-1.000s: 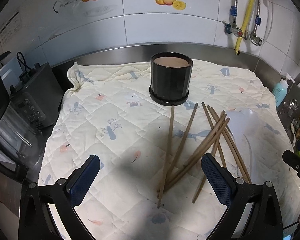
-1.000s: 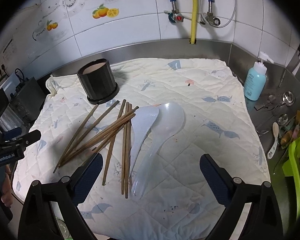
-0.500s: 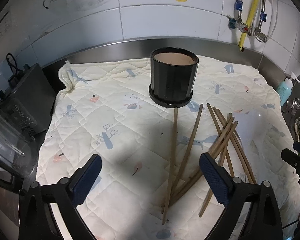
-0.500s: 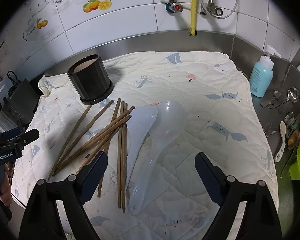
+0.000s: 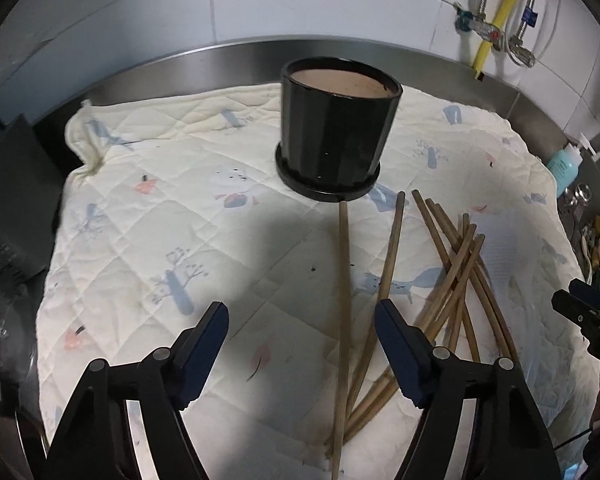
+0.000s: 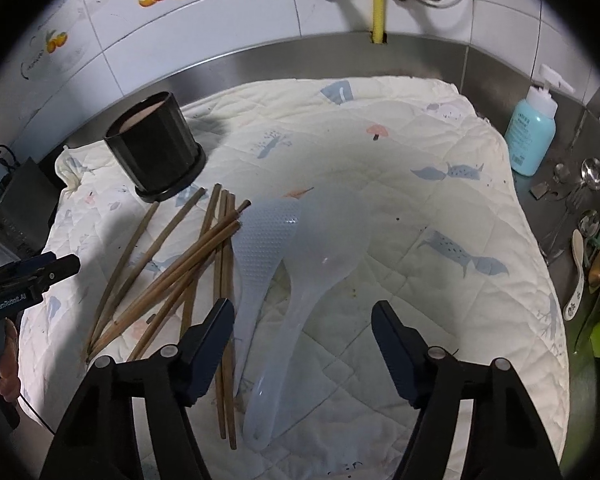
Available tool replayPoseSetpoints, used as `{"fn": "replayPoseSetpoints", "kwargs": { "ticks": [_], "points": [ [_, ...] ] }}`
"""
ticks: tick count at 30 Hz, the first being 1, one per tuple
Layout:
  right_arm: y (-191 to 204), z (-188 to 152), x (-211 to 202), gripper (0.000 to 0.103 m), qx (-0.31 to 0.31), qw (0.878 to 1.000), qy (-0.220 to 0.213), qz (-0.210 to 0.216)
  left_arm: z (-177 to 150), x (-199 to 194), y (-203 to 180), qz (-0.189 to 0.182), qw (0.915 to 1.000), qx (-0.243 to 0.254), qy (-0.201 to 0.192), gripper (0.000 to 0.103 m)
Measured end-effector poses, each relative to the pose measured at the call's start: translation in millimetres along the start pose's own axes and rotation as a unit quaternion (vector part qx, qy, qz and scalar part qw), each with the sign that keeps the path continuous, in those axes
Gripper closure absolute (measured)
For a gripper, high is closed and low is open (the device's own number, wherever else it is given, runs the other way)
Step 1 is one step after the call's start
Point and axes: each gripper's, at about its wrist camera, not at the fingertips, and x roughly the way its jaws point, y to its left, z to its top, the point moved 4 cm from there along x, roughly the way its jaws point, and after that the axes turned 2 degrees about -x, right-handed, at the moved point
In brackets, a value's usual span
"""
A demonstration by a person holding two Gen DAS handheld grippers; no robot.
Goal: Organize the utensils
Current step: 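Lower the left tool onto a wooden chopstick and close on it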
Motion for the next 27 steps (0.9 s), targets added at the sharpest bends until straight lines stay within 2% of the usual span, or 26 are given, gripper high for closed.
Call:
{"fn": "replayPoseSetpoints", "kwargs": {
  "ticks": [5, 11, 15, 20, 27],
  "points": [
    [-3, -1, 4, 0.028, 0.004, 1.0, 0.007, -0.004, 10, 28, -7, -0.032, 0.9992, 0.011, 0.022, 0.04],
    [-9, 0, 8, 0.033, 0.015, 1.0, 0.011, -0.01, 25, 59, -15, -0.047, 0.9979, 0.028, 0.035, 0.057],
    [-12, 0, 12, 0.036, 0.025, 1.0, 0.016, -0.008, 34, 76, -19, -0.06, 0.9967, 0.033, 0.044, 0.061],
    [-14, 1, 14, 0.037, 0.027, 0.999, 0.019, -0.012, 44, 92, -26, -0.075, 0.9948, 0.043, 0.053, 0.072],
    [-18, 6, 21, 0.04, 0.038, 0.999, 0.022, -0.01, 51, 100, -41, -0.075, 0.9936, 0.069, 0.048, 0.08]
  ]
}}
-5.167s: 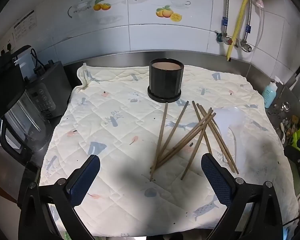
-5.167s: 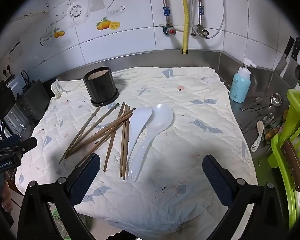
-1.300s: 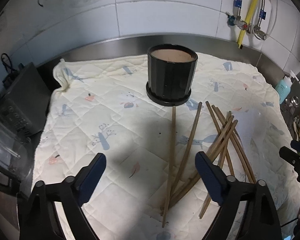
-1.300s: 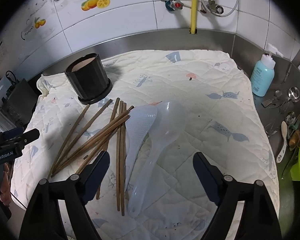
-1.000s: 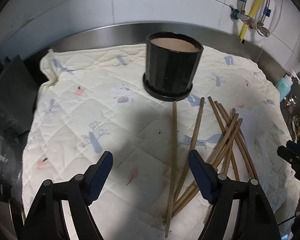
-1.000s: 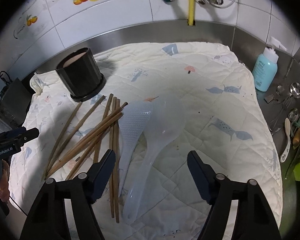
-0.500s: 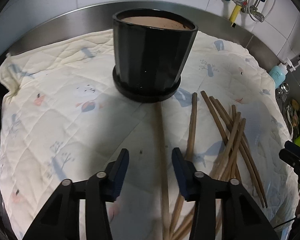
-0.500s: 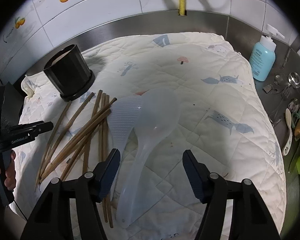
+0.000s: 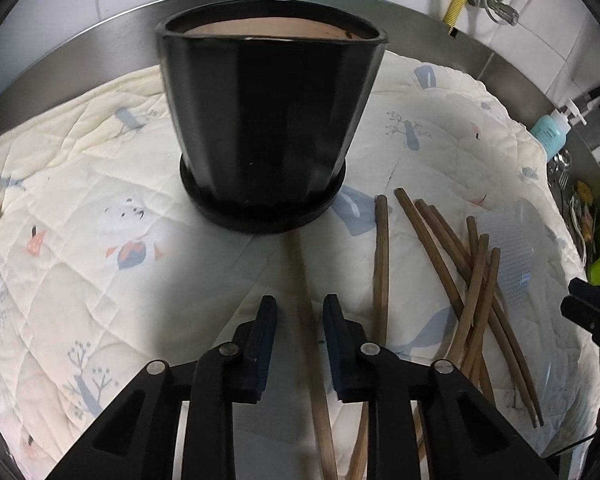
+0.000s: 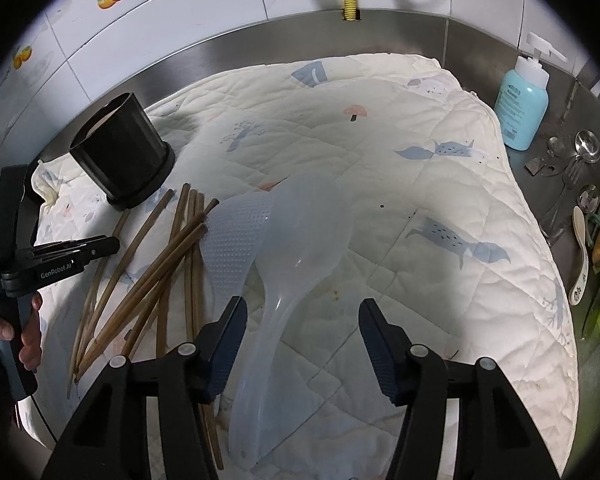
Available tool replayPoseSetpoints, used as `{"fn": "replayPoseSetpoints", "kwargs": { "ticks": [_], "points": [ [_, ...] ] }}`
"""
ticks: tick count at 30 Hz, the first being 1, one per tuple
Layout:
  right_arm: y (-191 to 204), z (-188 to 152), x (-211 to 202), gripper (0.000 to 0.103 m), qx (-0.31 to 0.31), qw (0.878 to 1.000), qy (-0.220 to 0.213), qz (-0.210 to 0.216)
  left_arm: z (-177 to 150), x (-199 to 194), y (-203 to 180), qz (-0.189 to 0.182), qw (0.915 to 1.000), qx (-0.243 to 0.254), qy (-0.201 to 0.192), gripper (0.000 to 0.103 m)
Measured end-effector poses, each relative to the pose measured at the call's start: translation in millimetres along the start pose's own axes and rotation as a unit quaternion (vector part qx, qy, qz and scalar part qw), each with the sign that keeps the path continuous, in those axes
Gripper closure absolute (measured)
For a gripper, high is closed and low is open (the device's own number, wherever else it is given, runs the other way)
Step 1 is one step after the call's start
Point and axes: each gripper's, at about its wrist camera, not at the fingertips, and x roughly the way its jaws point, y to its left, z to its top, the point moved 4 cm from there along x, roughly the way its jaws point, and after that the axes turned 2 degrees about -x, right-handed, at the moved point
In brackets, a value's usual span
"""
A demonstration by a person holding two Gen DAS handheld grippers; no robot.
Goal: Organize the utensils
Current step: 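Lower the left tool onto a wooden chopstick and close on it, then close the right tool on the white ladle handle while the left tool holds the chopstick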
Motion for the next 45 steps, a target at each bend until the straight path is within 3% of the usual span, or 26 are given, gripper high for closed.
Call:
{"fn": "replayPoseSetpoints", "kwargs": {
  "ticks": [10, 16, 31, 45],
  "points": [
    [8, 7, 4, 0.043, -0.001, 1.0, -0.002, 0.009, 9, 7, -2, -0.001, 1.0, 0.008, 0.0, 0.094],
    [4, 11, 11, 0.048, 0.006, 1.0, 0.008, -0.001, 8, 6, -2, 0.004, 0.9999, 0.012, -0.003, 0.095],
    [12, 6, 30, 0.048, -0.017, 0.999, 0.048, -0.013, 7, 3, 4, -0.007, 0.9999, 0.012, -0.001, 0.095],
    [14, 17, 42, 0.046, -0.053, 0.996, 0.047, -0.046, 7, 2, 3, -0.004, 0.9999, 0.015, 0.0, 0.095]
  ]
}}
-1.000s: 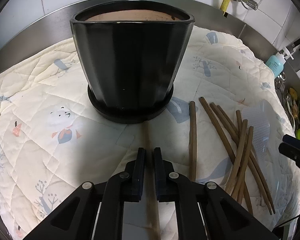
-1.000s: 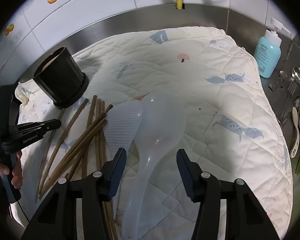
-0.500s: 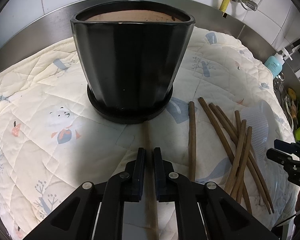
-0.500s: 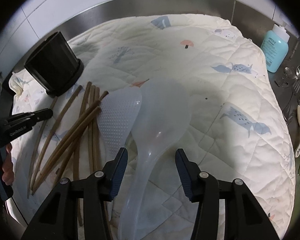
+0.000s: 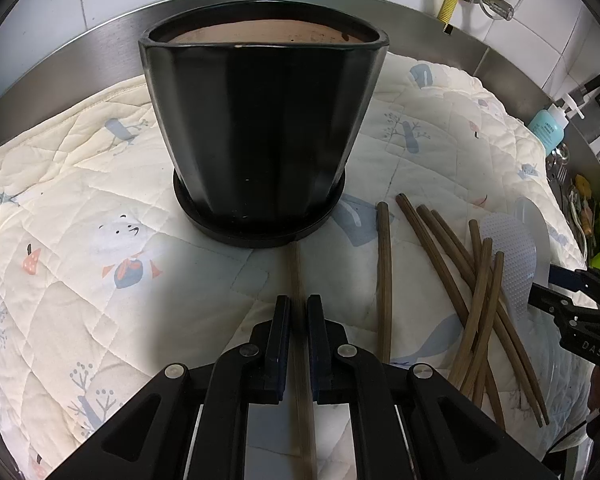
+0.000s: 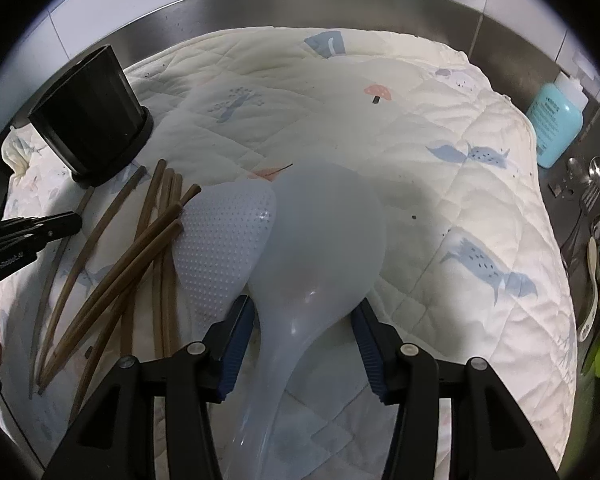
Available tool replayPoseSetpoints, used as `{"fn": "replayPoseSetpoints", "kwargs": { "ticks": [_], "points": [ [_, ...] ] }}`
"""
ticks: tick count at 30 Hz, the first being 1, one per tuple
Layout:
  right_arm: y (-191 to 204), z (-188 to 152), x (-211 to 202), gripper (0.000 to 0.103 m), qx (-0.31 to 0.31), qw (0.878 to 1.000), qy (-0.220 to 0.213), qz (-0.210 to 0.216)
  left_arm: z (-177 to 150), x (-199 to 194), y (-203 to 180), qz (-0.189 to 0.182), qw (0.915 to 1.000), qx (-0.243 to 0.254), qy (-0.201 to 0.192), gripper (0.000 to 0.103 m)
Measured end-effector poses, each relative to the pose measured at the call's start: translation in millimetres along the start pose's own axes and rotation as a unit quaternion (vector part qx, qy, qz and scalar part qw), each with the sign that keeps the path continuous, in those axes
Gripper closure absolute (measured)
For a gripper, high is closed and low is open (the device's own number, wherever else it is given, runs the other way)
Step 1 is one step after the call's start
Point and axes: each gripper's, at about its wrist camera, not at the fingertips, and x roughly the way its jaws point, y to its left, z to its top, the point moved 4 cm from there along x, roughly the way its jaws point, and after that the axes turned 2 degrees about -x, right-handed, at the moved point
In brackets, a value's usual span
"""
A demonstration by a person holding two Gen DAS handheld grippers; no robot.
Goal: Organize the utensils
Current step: 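Close the right tool on the white ladle handle while the left tool holds the chopstick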
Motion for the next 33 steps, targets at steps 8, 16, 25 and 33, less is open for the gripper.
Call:
{"fn": "replayPoseSetpoints", "kwargs": {
  "ticks": [8, 16, 25, 33],
  "points": [
    [0, 4, 3, 0.042, -0.025, 0.999, 0.009, -0.019, 0, 0, 0, 0.0, 1.0, -0.002, 0.0, 0.095],
    [-5, 8, 0, 0.068, -0.017, 1.0, 0.0, -0.017, 0, 1, -1, 0.0, 1.0, 0.0, -0.001, 0.095],
    [-18, 12, -4, 0.072, 0.015, 1.0, 0.01, 0.023, 0, 2, 0, -0.001, 1.0, 0.0, 0.002, 0.095],
    [-27, 13, -2, 0.066, 0.046, 0.997, 0.017, 0.063, 1, 3, -2, 0.003, 1.0, 0.003, 0.003, 0.095]
  ]
}}
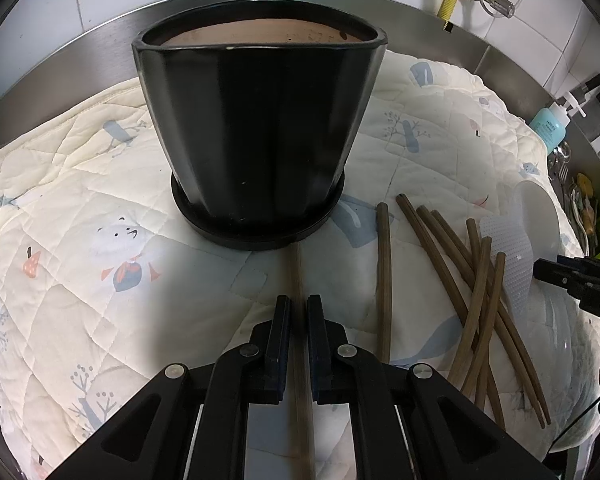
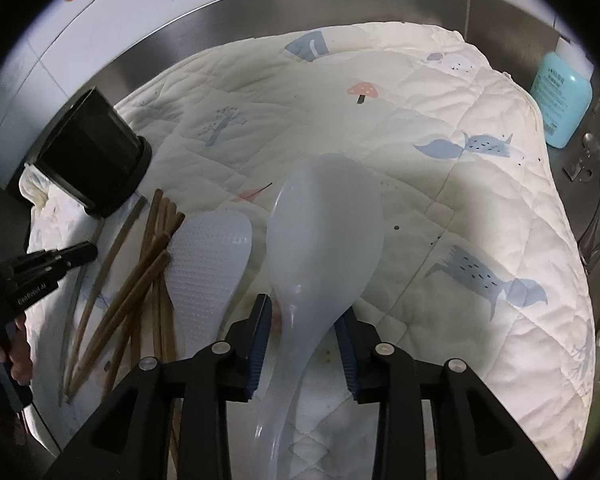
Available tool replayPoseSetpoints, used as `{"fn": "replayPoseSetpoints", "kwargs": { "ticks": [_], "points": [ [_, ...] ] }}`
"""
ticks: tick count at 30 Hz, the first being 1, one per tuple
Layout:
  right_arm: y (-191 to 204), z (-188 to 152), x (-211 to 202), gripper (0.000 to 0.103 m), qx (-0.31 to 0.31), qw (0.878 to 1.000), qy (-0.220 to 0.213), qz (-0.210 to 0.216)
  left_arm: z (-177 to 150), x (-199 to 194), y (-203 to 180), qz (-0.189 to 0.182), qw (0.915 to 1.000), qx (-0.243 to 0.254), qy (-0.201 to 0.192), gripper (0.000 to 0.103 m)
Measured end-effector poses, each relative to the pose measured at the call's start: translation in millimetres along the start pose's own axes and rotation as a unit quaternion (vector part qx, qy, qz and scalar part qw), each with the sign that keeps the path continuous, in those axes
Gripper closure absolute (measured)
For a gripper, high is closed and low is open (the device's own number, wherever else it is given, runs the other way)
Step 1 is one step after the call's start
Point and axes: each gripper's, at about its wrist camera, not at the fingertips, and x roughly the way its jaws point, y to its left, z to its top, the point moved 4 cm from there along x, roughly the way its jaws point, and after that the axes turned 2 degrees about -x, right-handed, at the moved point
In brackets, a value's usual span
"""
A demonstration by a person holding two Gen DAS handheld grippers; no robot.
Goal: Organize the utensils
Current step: 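Close the right tool on the white ladle handle while the left tool holds the chopstick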
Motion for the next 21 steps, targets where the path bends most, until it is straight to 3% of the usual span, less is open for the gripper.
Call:
{"fn": "replayPoseSetpoints", "kwargs": {
  "ticks": [7, 13, 14, 21],
  "points": [
    [-3.3, 1.1, -1.4, 0.062, 0.014, 1.0, 0.0, 0.019, 0.1, 0.7, 0.5, 0.0, 1.0, 0.002, 0.0, 0.095],
    [-0.3, 2.6, 0.5, 0.062, 0.003, 1.0, -0.003, 0.007, 1.9, 3.1, -1.1, 0.003, 1.0, 0.006, 0.002, 0.095],
    [0.4, 2.7, 0.5, 0.07, -0.001, 1.0, -0.005, 0.001, 2.0, 3.2, -1.3, 0.003, 1.0, 0.006, 0.002, 0.095],
    [-6.1, -0.8, -5.9, 0.082, 0.022, 0.999, -0.023, 0.012, 0.8, 0.1, 0.2, 0.0, 1.0, 0.0, -0.003, 0.096]
  ]
}}
